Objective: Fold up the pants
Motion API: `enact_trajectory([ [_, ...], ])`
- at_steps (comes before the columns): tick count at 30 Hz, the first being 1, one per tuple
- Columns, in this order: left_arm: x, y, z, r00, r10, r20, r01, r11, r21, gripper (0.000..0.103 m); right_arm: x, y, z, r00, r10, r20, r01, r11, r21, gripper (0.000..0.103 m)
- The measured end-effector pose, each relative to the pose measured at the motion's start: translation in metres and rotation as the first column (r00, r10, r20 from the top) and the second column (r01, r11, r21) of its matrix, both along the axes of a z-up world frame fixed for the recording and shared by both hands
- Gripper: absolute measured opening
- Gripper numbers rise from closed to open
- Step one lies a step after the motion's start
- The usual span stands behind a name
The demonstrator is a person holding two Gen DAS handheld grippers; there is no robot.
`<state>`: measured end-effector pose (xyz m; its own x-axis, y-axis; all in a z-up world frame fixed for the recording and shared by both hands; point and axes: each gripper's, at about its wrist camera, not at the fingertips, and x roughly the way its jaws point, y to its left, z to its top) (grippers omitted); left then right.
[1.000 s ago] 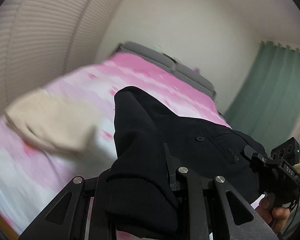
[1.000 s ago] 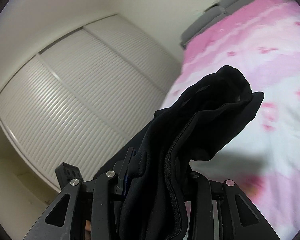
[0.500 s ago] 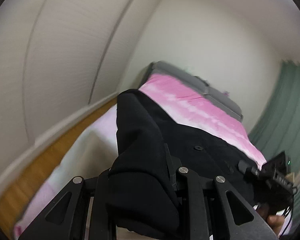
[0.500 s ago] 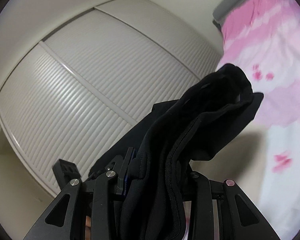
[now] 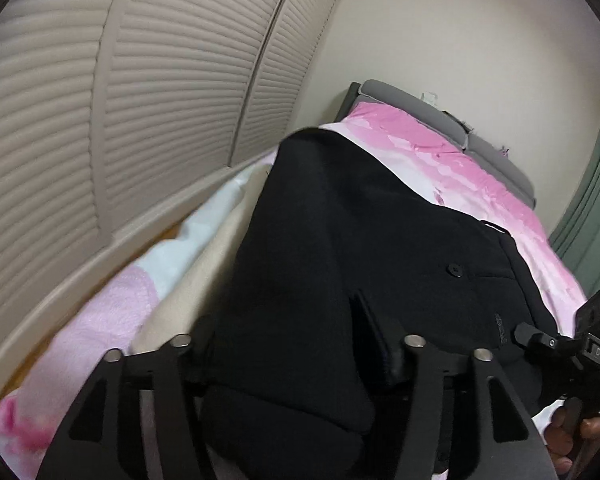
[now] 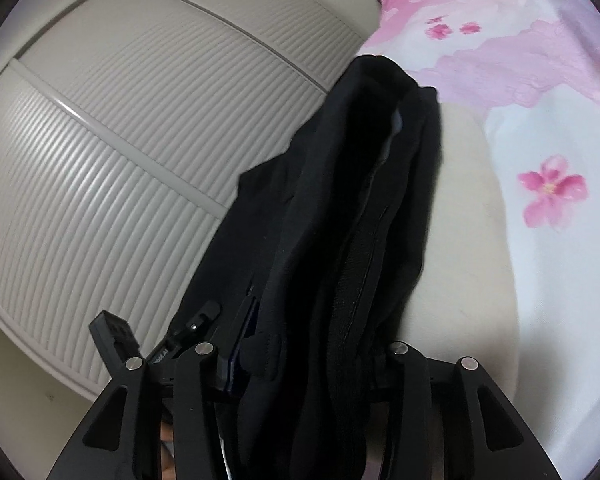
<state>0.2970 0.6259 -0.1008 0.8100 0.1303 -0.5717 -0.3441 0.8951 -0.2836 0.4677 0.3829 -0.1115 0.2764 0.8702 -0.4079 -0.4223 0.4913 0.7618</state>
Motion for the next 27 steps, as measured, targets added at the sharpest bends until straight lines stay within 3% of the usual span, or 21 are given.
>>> enact_trajectory([
  [2,-0.011,-0.008,0.011,1.000,0.017,0.012,-0.017,0.998,0.055,0.082,0.000,-0.003,0.010,1.000,-0.011,0.018,0.012,0.997,-0.075,0.046],
  [3,-0.016,-0.011,0.016,0.999,0.032,0.011,-0.032,0.996,0.079,0.095,-0.005,-0.007,0.016,0.999,-0.020,0.043,0.025,0.993,-0.115,0.050],
  [4,-0.022,-0.013,0.019,0.998,0.060,0.004,-0.060,0.993,0.100,0.101,-0.012,-0.011,0.023,0.996,-0.036,0.083,0.049,0.985,-0.163,0.052],
  [5,-0.029,-0.016,0.023,0.996,0.085,0.000,-0.084,0.990,0.111,0.101,-0.006,-0.016,0.022,0.992,-0.052,0.116,0.075,0.977,-0.201,0.060],
  [6,-0.038,-0.017,0.029,0.995,0.099,0.000,-0.099,0.989,0.109,0.101,-0.014,-0.022,0.030,0.981,-0.091,0.172,0.137,0.951,-0.276,0.079],
  [8,-0.056,-0.024,0.040,0.993,0.117,0.008,-0.117,0.987,0.108,0.101,-0.022,-0.035,0.041,0.961,-0.124,0.247,0.202,0.926,-0.320,0.090],
  [12,-0.102,-0.067,0.065,0.991,0.126,0.041,-0.131,0.972,0.193,0.103,-0.064,-0.075,0.068,0.933,-0.096,0.347,0.237,0.889,-0.392,0.090],
  [15,-0.138,-0.128,0.085,0.995,0.083,0.061,-0.095,0.965,0.246,0.103,-0.129,-0.127,0.094,0.878,-0.103,0.467,0.315,0.860,-0.402,0.090],
  [19,-0.181,-0.213,0.099,0.998,-0.006,0.059,-0.008,0.975,0.223,0.103,-0.202,-0.200,0.122,0.803,-0.138,0.580,0.418,0.824,-0.383,0.090],
  [27,-0.255,-0.396,0.139,0.978,-0.198,0.059,0.177,0.951,0.255,0.103,-0.339,-0.343,0.166,0.730,-0.261,0.632,0.570,0.742,-0.352,0.092],
])
